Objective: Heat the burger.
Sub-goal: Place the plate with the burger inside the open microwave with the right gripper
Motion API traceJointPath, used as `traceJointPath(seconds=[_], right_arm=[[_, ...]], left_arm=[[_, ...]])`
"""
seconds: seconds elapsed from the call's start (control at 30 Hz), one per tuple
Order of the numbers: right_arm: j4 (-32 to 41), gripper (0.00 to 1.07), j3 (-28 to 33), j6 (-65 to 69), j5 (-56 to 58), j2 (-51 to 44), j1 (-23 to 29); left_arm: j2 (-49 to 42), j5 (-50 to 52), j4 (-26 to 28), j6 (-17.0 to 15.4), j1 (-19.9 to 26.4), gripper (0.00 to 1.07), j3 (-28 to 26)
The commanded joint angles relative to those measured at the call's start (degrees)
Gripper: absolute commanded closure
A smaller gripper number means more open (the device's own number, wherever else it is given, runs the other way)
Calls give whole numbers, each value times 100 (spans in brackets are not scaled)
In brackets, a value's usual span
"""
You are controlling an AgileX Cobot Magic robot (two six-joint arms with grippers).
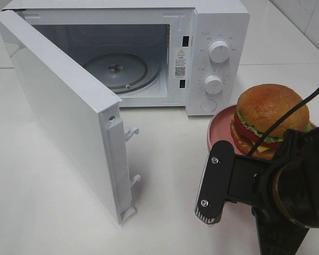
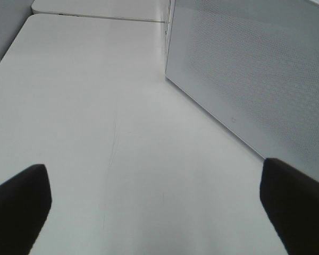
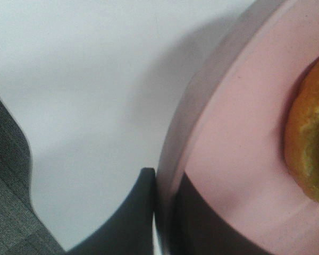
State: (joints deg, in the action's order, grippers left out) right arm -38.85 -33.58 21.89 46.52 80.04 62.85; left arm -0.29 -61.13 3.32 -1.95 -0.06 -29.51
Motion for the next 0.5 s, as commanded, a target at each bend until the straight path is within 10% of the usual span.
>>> traceJointPath(seconds=[0.03, 0.5], right_arm=[[-355, 107, 6, -235, 6, -29, 23], [-361, 107, 6, -1249, -590, -29, 23]], left_arm=[[-92, 0, 34, -17, 23, 6, -6], [-92, 0, 34, -17, 23, 6, -6]])
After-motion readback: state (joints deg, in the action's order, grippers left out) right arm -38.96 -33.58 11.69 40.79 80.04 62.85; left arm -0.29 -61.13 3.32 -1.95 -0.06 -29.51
